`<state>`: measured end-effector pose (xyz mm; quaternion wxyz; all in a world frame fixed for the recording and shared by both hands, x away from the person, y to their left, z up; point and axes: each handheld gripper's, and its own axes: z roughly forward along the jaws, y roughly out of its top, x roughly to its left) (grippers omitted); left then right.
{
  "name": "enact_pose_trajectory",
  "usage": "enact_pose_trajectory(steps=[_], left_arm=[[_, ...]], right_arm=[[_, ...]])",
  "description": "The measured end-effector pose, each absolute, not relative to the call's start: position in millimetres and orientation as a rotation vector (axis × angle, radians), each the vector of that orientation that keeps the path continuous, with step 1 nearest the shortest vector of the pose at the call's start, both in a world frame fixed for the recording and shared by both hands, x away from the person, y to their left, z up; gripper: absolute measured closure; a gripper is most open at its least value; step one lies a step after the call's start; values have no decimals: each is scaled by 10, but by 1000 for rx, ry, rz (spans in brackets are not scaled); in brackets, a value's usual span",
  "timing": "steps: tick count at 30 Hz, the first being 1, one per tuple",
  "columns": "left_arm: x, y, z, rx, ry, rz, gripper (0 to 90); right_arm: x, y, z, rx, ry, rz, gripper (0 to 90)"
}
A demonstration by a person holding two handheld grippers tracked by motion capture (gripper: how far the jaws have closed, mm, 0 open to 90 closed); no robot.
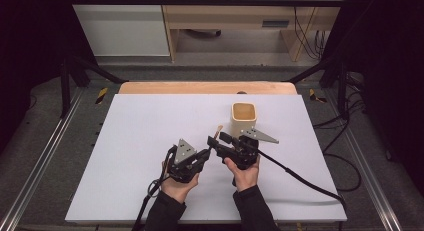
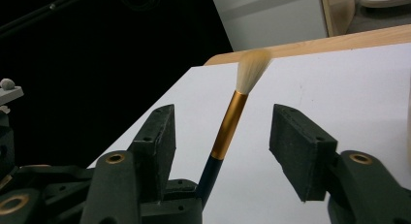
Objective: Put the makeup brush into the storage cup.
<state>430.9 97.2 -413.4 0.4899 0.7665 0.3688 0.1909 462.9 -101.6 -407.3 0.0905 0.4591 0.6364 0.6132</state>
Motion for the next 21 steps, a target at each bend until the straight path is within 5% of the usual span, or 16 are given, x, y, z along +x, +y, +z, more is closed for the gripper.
enact_pose_trajectory(steps=[21], left_arm=[[4291, 929, -4103, 1845, 896, 477, 830]], right_arm=[[4647, -989, -4093, 1451, 1846, 1883, 663]])
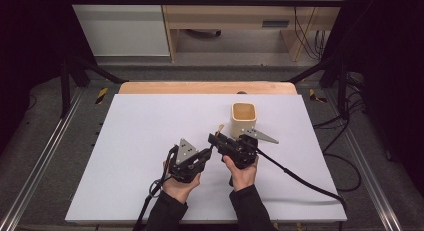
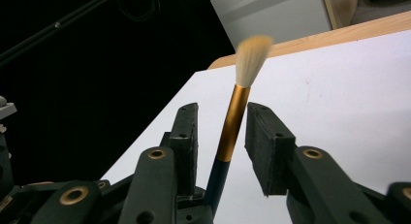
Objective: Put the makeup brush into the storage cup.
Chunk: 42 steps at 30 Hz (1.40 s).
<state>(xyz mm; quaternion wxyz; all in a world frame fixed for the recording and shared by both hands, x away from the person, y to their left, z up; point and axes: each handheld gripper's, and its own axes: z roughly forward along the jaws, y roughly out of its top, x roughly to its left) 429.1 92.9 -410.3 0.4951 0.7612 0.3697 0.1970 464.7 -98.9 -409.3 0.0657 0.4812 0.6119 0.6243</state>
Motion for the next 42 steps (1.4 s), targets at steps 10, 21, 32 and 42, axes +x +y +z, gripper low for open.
enact_pose_trajectory(steps=[10, 21, 32, 42], left_arm=[[4283, 916, -4097, 1844, 889, 489, 830], [4283, 918, -4101, 1844, 894, 490, 830], [4292, 928, -4089, 1863, 889, 482, 827], [4316, 932, -4061, 1904, 846, 459, 760]], right_arm=[[4648, -987, -4112, 1506, 1828, 1919, 773], [4644, -986, -4126, 1535, 1809, 1965, 836], [4647, -990, -4126, 1533, 1821, 1968, 841], [4657, -1005, -4110, 1501, 1822, 1964, 841]])
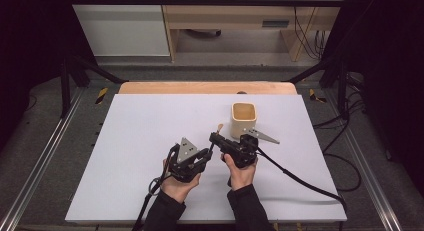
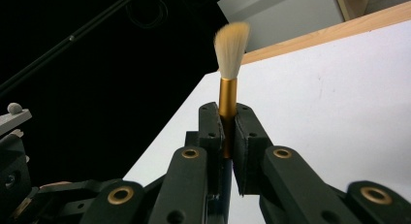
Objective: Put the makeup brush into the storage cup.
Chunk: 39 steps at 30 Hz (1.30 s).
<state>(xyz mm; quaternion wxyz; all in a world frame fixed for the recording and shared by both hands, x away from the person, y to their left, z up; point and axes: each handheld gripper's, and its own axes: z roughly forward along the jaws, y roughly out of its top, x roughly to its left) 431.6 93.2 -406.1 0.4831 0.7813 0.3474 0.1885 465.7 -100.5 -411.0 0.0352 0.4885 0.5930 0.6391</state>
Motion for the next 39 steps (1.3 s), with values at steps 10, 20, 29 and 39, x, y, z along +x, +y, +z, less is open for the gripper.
enact_pose_trajectory(steps=[10, 20, 29, 39], left_arm=[[4336, 1036, -3955, 1902, 813, 430, 543], [4339, 1174, -3861, 1899, 802, 416, 384], [4336, 1420, -3826, 1908, 839, 455, 254], [4300, 1728, -3932, 1876, 900, 486, 177]], right_arm=[[4682, -1063, -4041, 1468, 1801, 1938, 840], [4701, -1127, -3970, 1416, 1802, 1919, 840], [4713, -1181, -3916, 1372, 1808, 1887, 839], [4729, -1222, -3896, 1321, 1828, 1844, 839]])
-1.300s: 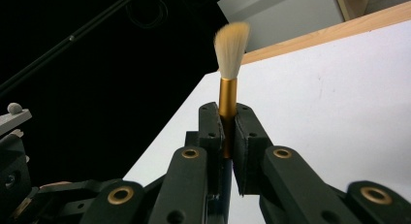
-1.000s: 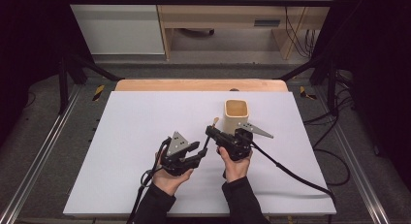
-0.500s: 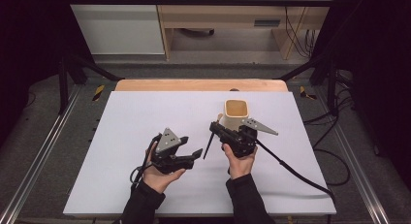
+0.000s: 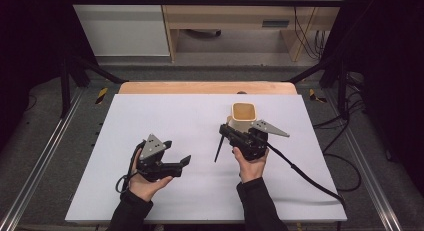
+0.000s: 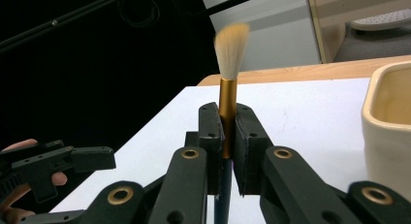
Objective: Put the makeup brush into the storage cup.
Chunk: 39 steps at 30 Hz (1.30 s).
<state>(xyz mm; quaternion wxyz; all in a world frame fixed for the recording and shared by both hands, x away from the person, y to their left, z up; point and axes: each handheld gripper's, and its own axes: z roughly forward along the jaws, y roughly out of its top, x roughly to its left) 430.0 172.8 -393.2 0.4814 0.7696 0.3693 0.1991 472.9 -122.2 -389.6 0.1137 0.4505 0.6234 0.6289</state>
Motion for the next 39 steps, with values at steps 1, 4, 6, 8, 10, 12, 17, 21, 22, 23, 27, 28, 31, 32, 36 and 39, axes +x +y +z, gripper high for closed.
enact_pose_trajectory(steps=[1, 4, 6, 8, 10, 12, 17, 21, 22, 23, 27, 28, 31, 32, 36, 39], left_arm=[[4300, 1754, -3946, 1873, 907, 484, 175], [4304, 1819, -3973, 1877, 921, 491, 166], [4297, 1865, -3987, 1872, 928, 504, 160], [4295, 1912, -4006, 1864, 944, 507, 152], [4294, 1954, -4022, 1860, 953, 510, 149], [4294, 1985, -4032, 1864, 958, 515, 139], [4293, 2069, -4055, 1851, 979, 517, 130], [4288, 2099, -4077, 1860, 991, 527, 125], [4289, 2107, -4078, 1859, 991, 526, 124], [4288, 2115, -4079, 1857, 993, 530, 123], [4293, 2164, -4089, 1856, 999, 531, 121], [4298, 2177, -4095, 1856, 1003, 529, 121], [4309, 2212, -4114, 1856, 1016, 527, 120], [4311, 2217, -4116, 1856, 1017, 529, 121], [4315, 2251, -4118, 1862, 1016, 534, 120], [4318, 2271, -4120, 1859, 1019, 539, 119]], right_arm=[[4728, -1226, -3890, 1319, 1829, 1841, 839], [4730, -1244, -3875, 1303, 1832, 1834, 839], [4729, -1257, -3861, 1299, 1833, 1828, 839], [4730, -1272, -3847, 1292, 1835, 1822, 839], [4736, -1288, -3833, 1284, 1834, 1814, 839], [4740, -1301, -3820, 1276, 1832, 1814, 839], [4746, -1355, -3770, 1254, 1825, 1798, 839], [4737, -1396, -3723, 1252, 1817, 1793, 839], [4736, -1407, -3713, 1248, 1816, 1790, 839], [4739, -1419, -3702, 1242, 1813, 1787, 839], [4754, -1475, -3653, 1235, 1796, 1776, 838], [4759, -1489, -3638, 1236, 1793, 1776, 839], [4780, -1531, -3605, 1236, 1785, 1766, 839], [4787, -1545, -3595, 1239, 1780, 1762, 839], [4810, -1581, -3567, 1236, 1774, 1756, 838], [4831, -1609, -3542, 1240, 1768, 1748, 838]])
